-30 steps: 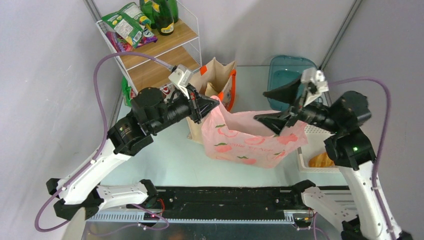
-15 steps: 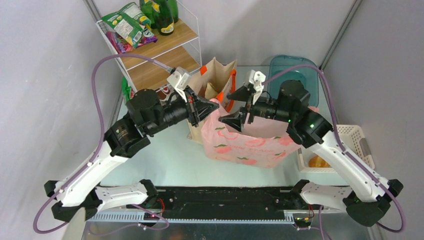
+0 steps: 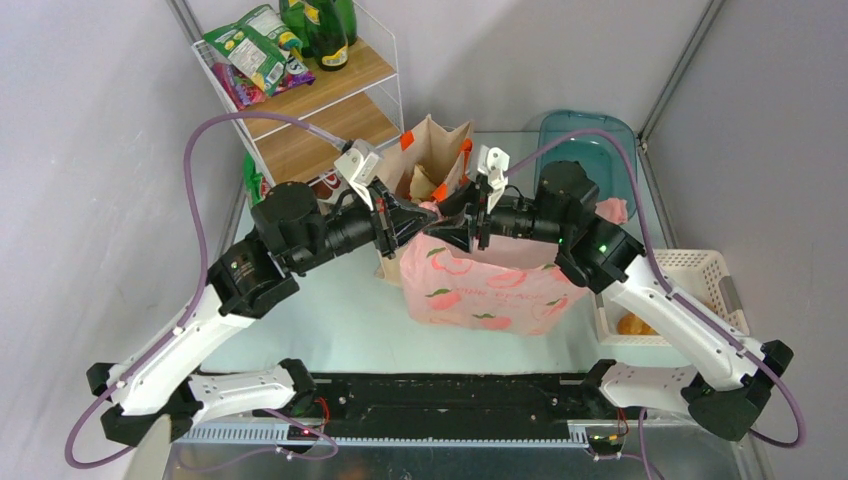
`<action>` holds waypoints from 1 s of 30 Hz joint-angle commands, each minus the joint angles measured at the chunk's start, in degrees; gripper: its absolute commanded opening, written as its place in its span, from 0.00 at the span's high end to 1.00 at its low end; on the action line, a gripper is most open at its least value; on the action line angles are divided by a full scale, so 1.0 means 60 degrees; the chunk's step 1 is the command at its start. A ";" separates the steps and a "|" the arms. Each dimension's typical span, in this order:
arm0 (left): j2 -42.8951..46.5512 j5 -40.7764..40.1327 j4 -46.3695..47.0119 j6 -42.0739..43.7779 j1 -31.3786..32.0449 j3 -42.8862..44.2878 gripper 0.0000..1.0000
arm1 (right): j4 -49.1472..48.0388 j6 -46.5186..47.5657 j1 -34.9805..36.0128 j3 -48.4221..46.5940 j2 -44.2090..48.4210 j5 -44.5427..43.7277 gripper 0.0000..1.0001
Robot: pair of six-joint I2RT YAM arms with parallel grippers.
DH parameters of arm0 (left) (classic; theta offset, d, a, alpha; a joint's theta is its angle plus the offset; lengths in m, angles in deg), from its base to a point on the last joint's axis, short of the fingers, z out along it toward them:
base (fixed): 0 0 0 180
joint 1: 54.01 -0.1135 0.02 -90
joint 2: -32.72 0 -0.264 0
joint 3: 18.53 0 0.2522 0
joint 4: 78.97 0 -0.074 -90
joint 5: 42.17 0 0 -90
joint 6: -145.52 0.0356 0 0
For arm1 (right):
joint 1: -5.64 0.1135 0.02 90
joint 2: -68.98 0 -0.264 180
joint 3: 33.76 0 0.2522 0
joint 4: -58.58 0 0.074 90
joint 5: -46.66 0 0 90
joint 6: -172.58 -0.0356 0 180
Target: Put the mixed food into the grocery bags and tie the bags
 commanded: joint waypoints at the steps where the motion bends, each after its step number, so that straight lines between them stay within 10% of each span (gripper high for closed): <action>1: 0.0169 0.0123 0.0626 0.0328 0.0052 -0.0059 1.00 | -0.0625 -0.0088 0.0060 -0.0119 -0.0061 0.0111 0.67; 5: 0.0262 -0.0256 0.0672 0.0285 0.0053 -0.0181 0.81 | -0.0443 -0.0120 0.0041 -0.0118 0.0018 -0.0029 0.97; 8: 0.0567 -0.0823 0.0661 0.0250 0.0064 -0.0431 0.42 | -0.0358 -0.0272 -0.0112 -0.0124 0.0152 -0.0038 1.00; 12: 0.1450 -0.2178 0.0675 0.0305 0.0022 -0.1159 0.15 | -0.0334 -0.0595 -0.0392 -0.0117 0.0293 0.0189 1.00; 20: 0.2201 -0.2060 0.1200 0.0409 -0.0094 -0.3120 0.06 | -0.0535 -0.1215 -0.0656 -0.0117 0.0436 0.0966 1.00; 30: 0.2486 -0.1305 0.6822 0.1561 -0.0093 -0.6366 0.00 | -0.0180 -0.1808 -0.1044 -0.0138 0.0619 0.1847 1.00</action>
